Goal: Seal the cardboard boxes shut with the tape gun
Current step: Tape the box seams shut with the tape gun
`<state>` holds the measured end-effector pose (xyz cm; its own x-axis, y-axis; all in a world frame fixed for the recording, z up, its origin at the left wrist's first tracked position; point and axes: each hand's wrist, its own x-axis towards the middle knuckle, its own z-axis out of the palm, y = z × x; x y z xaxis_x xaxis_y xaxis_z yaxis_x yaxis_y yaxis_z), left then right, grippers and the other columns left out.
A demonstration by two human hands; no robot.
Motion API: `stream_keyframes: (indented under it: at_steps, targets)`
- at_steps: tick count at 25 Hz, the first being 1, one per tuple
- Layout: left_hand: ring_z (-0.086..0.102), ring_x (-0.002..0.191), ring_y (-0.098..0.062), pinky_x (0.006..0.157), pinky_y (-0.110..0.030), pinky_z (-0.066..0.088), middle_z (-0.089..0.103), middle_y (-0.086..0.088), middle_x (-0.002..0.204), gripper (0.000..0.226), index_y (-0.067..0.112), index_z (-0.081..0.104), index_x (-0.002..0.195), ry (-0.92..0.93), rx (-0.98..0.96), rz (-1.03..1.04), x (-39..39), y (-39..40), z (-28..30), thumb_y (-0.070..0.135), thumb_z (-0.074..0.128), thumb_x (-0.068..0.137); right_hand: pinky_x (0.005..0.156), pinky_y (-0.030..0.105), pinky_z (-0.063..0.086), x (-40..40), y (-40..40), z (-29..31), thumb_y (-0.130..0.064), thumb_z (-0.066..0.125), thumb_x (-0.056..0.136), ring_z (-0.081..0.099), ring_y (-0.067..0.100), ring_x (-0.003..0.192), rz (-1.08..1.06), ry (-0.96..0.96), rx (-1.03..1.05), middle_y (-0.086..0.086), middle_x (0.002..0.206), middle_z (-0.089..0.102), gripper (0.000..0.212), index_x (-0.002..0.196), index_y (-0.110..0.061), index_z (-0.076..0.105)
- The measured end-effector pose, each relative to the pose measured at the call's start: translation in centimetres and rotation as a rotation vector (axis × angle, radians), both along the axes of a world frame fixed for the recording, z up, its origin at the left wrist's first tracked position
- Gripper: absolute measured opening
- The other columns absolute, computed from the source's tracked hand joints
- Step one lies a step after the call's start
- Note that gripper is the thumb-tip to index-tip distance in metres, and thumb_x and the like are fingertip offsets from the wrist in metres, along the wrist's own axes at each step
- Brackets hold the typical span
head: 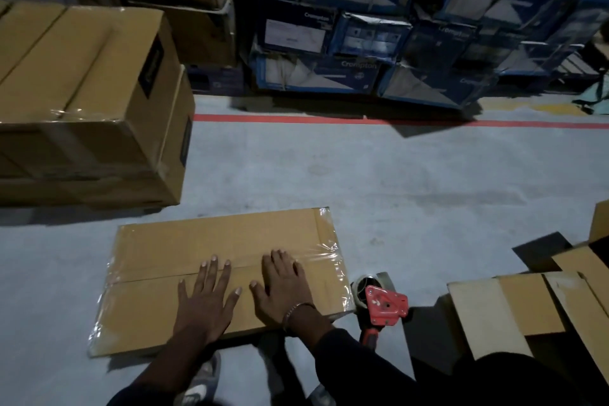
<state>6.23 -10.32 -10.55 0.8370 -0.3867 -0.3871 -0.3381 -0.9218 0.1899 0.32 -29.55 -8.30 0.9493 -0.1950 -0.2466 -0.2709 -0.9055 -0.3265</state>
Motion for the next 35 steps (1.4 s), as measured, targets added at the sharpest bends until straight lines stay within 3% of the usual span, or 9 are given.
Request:
stream_keyframes:
  at_steps: [2,8,11,13,15,18,22,31,35]
  targets:
    - [-0.027,0.155,-0.016,0.123,-0.058,-0.008,-0.039,0.006,0.161,0.086,0.030,-0.032,0.153,0.017,0.025,0.004,-0.1,1.3,-0.3,0.076,-0.021,0.081,0.125,0.055,-0.004,-0.1,0.9,-2.0,-0.061,0.015,0.102,-0.011,0.020,0.158,0.089,0.078,-0.042,0.002,0.171,-0.009,0.077,0.165,-0.018,0.005]
    - [-0.012,0.160,-0.022,0.126,-0.054,-0.005,-0.019,0.000,0.173,0.089,0.025,-0.014,0.165,-0.048,0.100,0.347,1.4,7.7,-0.6,0.074,-0.003,0.091,0.122,0.057,-0.001,-2.8,-6.5,-2.4,-0.066,0.016,0.102,0.004,0.020,0.158,-0.049,0.012,-0.263,-0.002,0.170,0.009,0.078,0.163,-0.018,0.024]
    - [-0.011,0.160,-0.024,0.125,-0.057,-0.005,-0.014,-0.003,0.174,0.091,0.022,-0.008,0.166,-0.026,0.067,0.470,2.7,8.9,0.1,0.073,-0.001,0.092,0.121,0.060,-0.015,-2.4,-9.2,-0.8,-0.072,0.004,0.096,-0.021,0.018,0.156,-0.261,0.181,-0.208,-0.003,0.167,-0.022,0.081,0.162,-0.027,-0.010]
    - [-0.005,0.161,-0.026,0.123,-0.060,0.002,-0.006,-0.006,0.175,0.090,0.015,0.000,0.167,-0.041,0.021,0.516,3.2,9.8,0.2,0.071,0.005,0.096,0.123,0.061,-0.004,-2.0,-10.0,-0.8,-0.077,0.011,0.094,-0.017,0.021,0.157,-0.371,0.212,-0.089,0.002,0.168,-0.025,0.084,0.158,-0.034,-0.023]
    - [0.004,0.160,-0.032,0.123,-0.062,0.013,0.003,-0.011,0.175,0.088,0.009,0.006,0.166,-0.057,-0.054,0.557,3.9,11.2,0.5,0.067,0.015,0.100,0.124,0.053,0.021,-1.7,-10.6,0.0,-0.074,0.033,0.093,0.011,0.027,0.157,-0.462,0.164,0.195,0.012,0.172,0.001,0.095,0.156,-0.035,-0.027]
    - [0.028,0.152,-0.045,0.116,-0.063,0.032,0.018,-0.020,0.170,0.087,0.010,0.007,0.166,-0.024,-0.237,0.656,4.9,13.3,1.0,0.065,0.030,0.102,0.099,0.037,0.049,-1.3,-11.0,0.5,-0.074,0.048,0.090,0.061,0.029,0.124,-0.621,0.113,0.357,0.011,0.142,0.060,0.104,0.164,-0.022,-0.003]
    - [0.063,0.115,-0.047,0.096,-0.055,0.047,0.067,-0.017,0.133,0.068,0.032,0.050,0.145,-0.012,-0.359,0.801,6.6,14.4,3.6,0.068,0.045,0.088,0.086,0.038,0.051,1.5,-11.2,1.5,-0.075,0.046,0.090,0.060,0.028,0.090,-0.906,0.174,0.333,0.011,0.112,0.070,0.072,0.123,-0.013,0.060]
    - [0.065,0.111,-0.044,0.092,-0.047,0.047,0.072,-0.015,0.122,0.046,0.018,0.059,0.135,0.101,-0.455,0.938,9.5,15.8,25.3,0.035,0.073,0.095,0.085,0.040,0.052,11.2,-11.2,27.1,-0.085,0.064,0.069,0.062,0.036,0.108,-0.868,0.173,0.294,0.016,0.120,0.064,0.097,0.124,-0.007,0.053]
    - [0.064,0.111,-0.039,0.090,-0.044,0.046,0.070,-0.008,0.117,0.058,0.022,0.059,0.128,0.217,-0.537,1.038,10.6,18.0,36.8,0.054,0.073,0.081,0.104,0.054,0.040,17.2,-9.3,40.6,-0.086,0.064,0.067,0.050,0.043,0.120,-0.848,0.186,0.152,0.021,0.126,0.054,0.089,0.122,-0.019,0.042]
